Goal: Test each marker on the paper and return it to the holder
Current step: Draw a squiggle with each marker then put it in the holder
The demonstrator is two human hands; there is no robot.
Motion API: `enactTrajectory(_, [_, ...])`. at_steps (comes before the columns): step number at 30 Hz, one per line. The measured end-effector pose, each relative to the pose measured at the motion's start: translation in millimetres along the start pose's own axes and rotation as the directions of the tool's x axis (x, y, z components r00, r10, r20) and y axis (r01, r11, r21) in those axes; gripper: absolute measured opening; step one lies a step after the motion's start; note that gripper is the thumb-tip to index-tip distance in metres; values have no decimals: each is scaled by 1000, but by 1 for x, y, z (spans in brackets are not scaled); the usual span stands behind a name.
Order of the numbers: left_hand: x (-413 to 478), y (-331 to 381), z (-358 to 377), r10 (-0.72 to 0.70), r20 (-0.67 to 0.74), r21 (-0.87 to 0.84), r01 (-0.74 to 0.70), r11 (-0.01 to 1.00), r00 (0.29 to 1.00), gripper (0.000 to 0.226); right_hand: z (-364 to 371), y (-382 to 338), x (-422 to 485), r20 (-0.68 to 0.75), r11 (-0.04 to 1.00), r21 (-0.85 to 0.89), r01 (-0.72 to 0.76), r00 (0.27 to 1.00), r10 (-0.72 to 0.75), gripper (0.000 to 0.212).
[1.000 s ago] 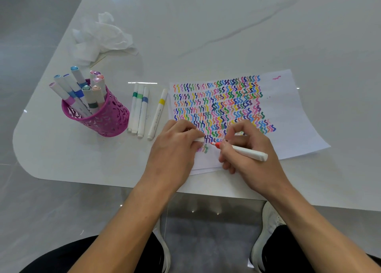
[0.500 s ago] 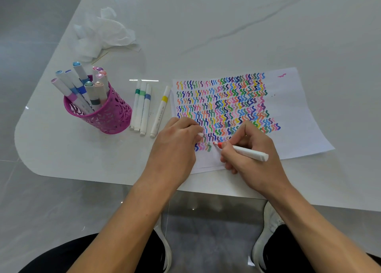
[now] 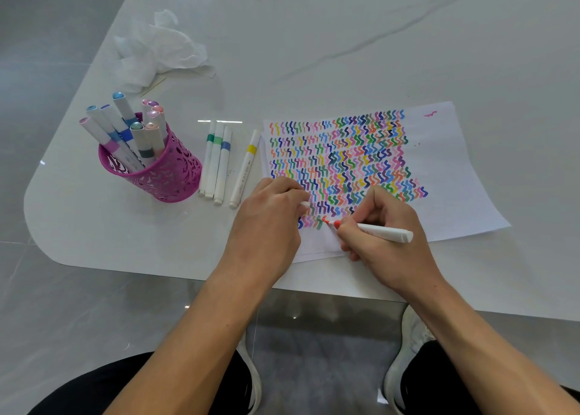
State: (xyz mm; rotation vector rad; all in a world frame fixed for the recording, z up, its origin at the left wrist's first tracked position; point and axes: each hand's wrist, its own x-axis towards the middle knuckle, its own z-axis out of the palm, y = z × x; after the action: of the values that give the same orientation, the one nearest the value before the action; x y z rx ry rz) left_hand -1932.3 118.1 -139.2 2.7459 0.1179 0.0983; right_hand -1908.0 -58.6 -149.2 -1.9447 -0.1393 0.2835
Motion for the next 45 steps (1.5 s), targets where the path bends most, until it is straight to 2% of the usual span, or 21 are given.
enactTrajectory(4, [0, 1, -1, -8, 3, -4, 8, 1000, 1000, 34, 0, 0, 0, 34, 1000, -24, 1, 999, 0, 23])
enactTrajectory(9, [2, 1, -1, -3, -5, 6, 3, 1000, 1000, 30, 0, 2, 1, 87, 1000, 27, 2, 996, -5, 20])
enactTrajectory(14, [1, 0, -1, 10, -46, 3, -10, 1000, 999, 25, -4, 3, 3, 66, 971, 236, -35, 998, 20, 15])
enactTrajectory(18, [3, 2, -1, 11, -87, -23, -13, 1000, 996, 26, -9, -2, 7, 58, 935, 355, -7, 998, -15, 16])
enactTrajectory(22, [3, 6, -6, -27, -120, -71, 18, 997, 992, 24, -15, -9, 9, 14, 929, 367, 54, 998, -64, 14])
enactTrajectory(26, [1, 9, -11, -101, -130, -225, 70, 972, 986, 19, -17, -10, 9, -30, 949, 304, 87, 996, -82, 8])
enactTrajectory(29, [1, 10, -14, -202, -75, -416, 153, 896, 976, 18, -15, -14, 9, -47, 940, 333, 76, 997, -64, 10])
enactTrajectory(32, [1, 12, -17, -280, 33, -621, 239, 746, 959, 15, -14, -17, 9, -65, 910, 411, 49, 998, -24, 14])
enactTrajectory(34, [0, 13, -19, -295, 92, -694, 274, 666, 951, 17, -14, -19, 10, -65, 901, 432, 38, 998, -11, 18])
enactTrajectory(45, [0, 12, -16, -275, 168, -663, 315, 679, 946, 21, -11, -18, 9, -60, 916, 399, 49, 998, -27, 17])
